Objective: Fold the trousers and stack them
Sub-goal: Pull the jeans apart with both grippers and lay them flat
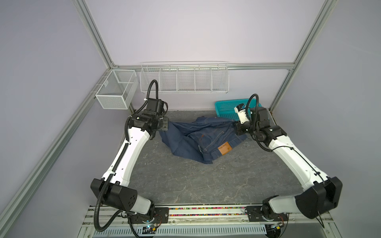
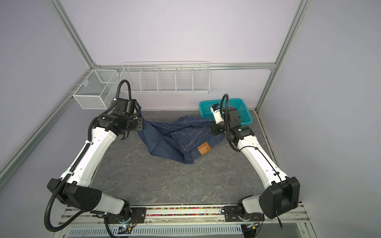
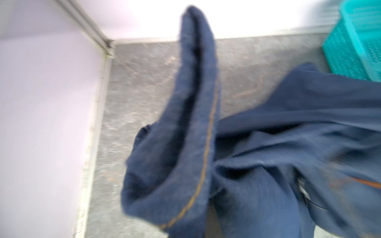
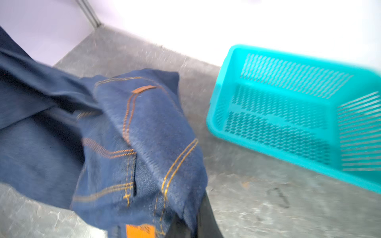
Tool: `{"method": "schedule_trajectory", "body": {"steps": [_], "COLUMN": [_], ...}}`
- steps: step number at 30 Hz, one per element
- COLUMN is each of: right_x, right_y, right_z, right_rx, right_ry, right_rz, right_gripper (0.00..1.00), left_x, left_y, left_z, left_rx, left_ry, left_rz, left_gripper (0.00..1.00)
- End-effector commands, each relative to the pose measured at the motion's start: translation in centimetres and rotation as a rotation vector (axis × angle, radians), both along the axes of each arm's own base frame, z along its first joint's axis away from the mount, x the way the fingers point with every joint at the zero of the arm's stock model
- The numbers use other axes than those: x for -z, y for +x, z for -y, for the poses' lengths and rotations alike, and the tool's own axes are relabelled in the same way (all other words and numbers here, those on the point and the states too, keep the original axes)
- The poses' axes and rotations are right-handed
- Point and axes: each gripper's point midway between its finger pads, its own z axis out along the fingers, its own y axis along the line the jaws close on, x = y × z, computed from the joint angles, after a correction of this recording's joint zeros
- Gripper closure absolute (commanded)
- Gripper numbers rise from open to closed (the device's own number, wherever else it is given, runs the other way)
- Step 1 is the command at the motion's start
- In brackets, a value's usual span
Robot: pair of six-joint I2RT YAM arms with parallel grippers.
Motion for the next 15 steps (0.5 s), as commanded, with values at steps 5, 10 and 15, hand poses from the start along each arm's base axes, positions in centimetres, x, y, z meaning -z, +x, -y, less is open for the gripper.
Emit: {"method": "schedule_trajectory", "body": {"steps": [5, 10, 15], "right_x": [-5.2, -0.8, 4.8], "right_y": [-1.4, -2.9, -4.7], "right_z": [1.4, 1.6, 1.6], "right_rx": [-0.052, -0.084, -0.127], "right_ry": [-0.035, -0.065, -0.102], "right_rz": [0.102, 0.007, -0.128], "right_gripper": [0.93, 0.93, 0.93], "left_x": [-4.2, -0.5, 5.8], "left_y": [-1.9, -2.1, -2.1], "left_z": [-8.8, -8.7, -5.1], "left_rx": [-0.252, -0.224, -0.122], "left_ry": [0.139, 0.098, -0.072], "left_rz": [0.080, 0.032, -0.108], "left_gripper": [1.00, 1.00, 1.00]}}
